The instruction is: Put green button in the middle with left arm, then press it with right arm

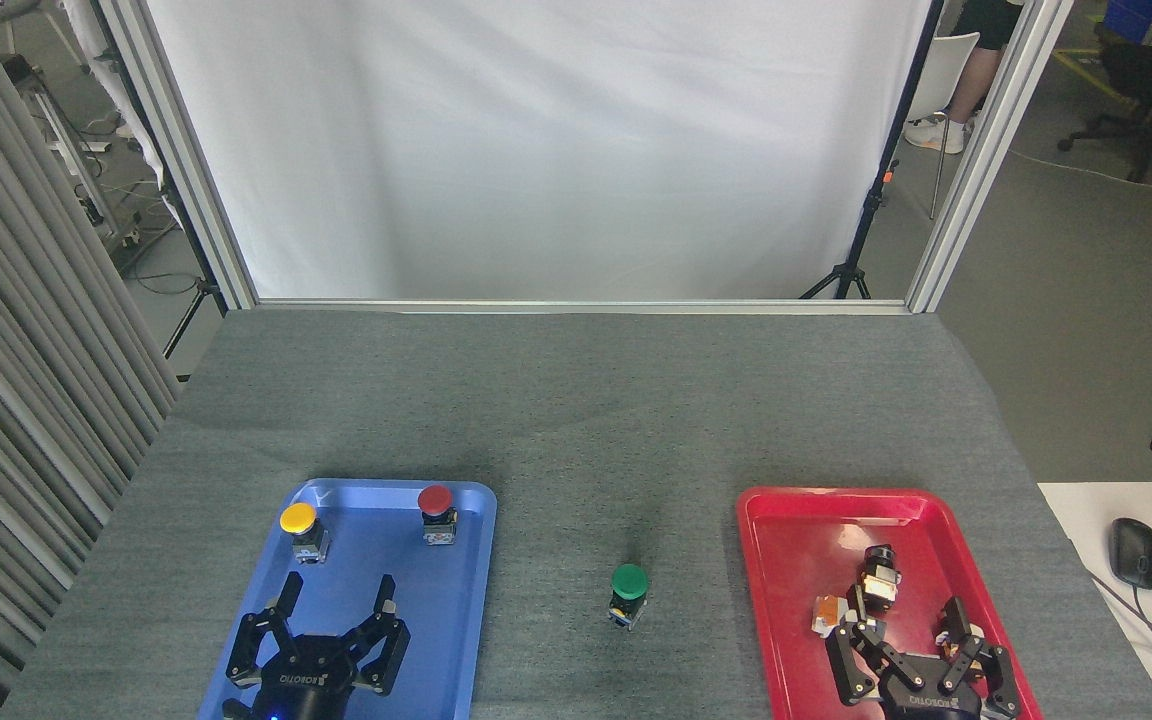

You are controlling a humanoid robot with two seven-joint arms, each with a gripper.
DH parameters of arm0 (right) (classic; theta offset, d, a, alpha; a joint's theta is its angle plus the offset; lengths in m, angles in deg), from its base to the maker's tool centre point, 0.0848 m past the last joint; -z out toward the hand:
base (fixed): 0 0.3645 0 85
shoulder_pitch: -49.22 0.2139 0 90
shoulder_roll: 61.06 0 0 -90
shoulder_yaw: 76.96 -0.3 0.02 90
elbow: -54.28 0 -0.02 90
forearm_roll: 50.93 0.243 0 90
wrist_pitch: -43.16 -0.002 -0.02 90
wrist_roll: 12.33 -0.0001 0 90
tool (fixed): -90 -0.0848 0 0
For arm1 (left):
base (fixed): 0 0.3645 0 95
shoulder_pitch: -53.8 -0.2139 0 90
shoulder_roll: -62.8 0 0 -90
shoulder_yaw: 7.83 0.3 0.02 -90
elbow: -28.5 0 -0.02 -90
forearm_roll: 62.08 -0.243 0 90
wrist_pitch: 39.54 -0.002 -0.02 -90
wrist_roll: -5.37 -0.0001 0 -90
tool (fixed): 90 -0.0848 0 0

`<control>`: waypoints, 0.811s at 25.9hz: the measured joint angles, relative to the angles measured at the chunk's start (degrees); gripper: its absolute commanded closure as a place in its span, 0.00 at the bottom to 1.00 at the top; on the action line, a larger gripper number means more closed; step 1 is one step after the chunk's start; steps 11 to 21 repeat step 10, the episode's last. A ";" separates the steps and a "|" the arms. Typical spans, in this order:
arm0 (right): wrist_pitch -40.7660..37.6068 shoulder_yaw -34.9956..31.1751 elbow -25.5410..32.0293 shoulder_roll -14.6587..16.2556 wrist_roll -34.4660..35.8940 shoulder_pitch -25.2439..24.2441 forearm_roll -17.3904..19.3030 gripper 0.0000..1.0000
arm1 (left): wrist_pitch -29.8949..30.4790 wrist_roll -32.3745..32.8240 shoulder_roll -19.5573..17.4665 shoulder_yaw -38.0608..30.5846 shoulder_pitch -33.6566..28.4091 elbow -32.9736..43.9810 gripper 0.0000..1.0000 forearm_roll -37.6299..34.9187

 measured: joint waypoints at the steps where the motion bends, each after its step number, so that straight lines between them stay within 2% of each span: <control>1: 0.00 -0.22 0.42 0.14 0.00 -0.25 0.21 0.00 | 0.01 0.00 0.00 0.00 0.00 0.00 0.01 0.00; 21: -0.19 -0.65 1.47 0.41 -0.04 -1.38 0.38 0.00 | -0.02 0.00 0.00 -0.06 -0.02 -0.35 0.01 0.10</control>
